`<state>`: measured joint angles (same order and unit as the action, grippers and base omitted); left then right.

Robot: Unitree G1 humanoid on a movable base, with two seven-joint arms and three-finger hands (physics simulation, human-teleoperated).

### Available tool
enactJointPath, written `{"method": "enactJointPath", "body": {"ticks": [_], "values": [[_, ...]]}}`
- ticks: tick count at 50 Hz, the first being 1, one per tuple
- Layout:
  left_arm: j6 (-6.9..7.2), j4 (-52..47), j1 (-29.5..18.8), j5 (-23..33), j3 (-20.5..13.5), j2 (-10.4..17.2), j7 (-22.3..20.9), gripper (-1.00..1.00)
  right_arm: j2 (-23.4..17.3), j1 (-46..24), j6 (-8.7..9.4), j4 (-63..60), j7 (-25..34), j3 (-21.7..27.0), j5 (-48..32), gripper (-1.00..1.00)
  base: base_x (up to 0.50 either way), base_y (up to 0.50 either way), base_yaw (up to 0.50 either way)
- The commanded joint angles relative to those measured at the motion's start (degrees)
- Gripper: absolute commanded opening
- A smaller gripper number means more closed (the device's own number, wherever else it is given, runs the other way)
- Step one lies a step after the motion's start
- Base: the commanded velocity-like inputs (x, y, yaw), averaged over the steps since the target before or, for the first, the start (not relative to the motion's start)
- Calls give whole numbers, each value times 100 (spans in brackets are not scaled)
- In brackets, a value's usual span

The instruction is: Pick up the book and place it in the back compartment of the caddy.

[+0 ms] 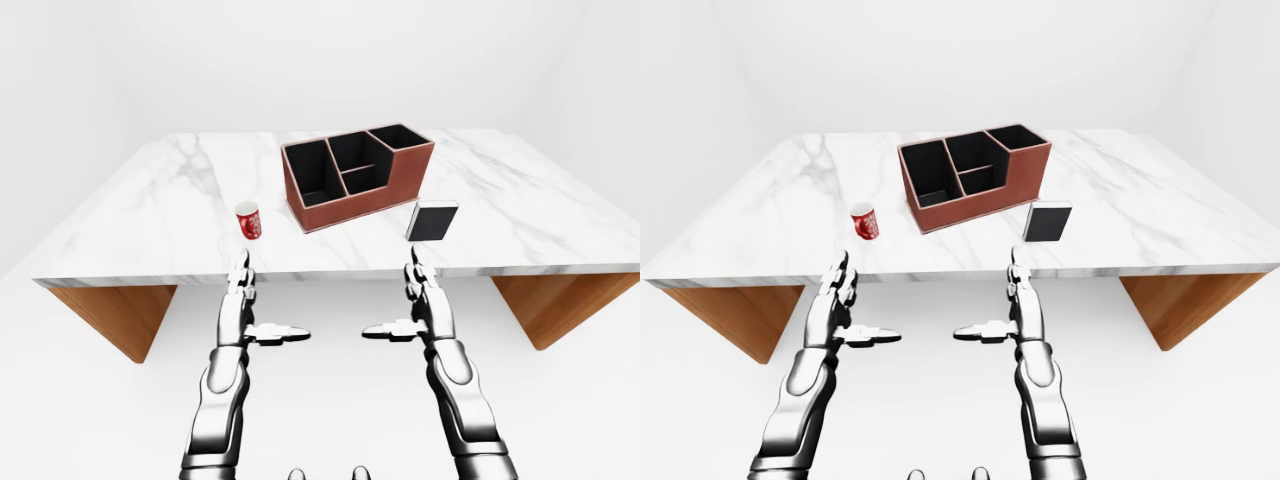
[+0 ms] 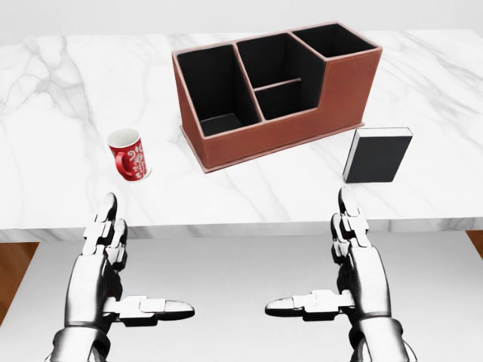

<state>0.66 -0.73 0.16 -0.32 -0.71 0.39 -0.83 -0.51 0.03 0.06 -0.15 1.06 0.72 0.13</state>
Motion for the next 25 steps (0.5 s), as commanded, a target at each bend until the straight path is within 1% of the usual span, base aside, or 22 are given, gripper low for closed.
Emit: {"method": "enactJointPath", "body": {"ticks": [1, 2, 3, 5, 7, 8, 9, 13, 18, 25], "values": [[379, -457, 104, 10, -73, 60, -126, 100, -79, 16, 88, -134, 218, 134, 41, 100, 0, 0, 0], [384, -463, 106, 12, -73, 60, -127, 100, -79, 16, 88, -134, 219, 134, 41, 100, 0, 0, 0], [434, -560, 115, 47, -65, 65, -123, 100, -77, 31, 197, -270, 229, 132, 54, 100, 0, 0, 0], [434, -686, 119, 63, -69, 69, -134, 100, -79, 18, 257, -330, 235, 145, 65, 100, 0, 0, 0], [434, -811, 131, 78, -74, 65, -141, 100, -83, 32, 385, -500, 240, 153, 73, 100, 0, 0, 0], [434, -900, 139, 82, -77, 67, -143, 100, -82, 32, 389, -506, 242, 154, 71, 100, 0, 0, 0], [434, -1086, 141, 69, -95, 79, -160, 100, -93, 42, 494, -691, 261, 165, 97, 100, 0, 0, 0], [434, -1759, 160, 51, -146, 97, -199, 100, -126, 47, 494, -1156, 307, 214, 127, 100, 0, 0, 0], [434, -2327, 150, 49, -199, 112, -257, 100, -180, 6, 494, -1747, 394, 330, 195, 100, 0, 0, 0], [434, -2516, 108, 70, -272, 129, -315, 100, -295, -121, 494, -2356, 509, 607, 294, 100, 0, 0, 0]]}}
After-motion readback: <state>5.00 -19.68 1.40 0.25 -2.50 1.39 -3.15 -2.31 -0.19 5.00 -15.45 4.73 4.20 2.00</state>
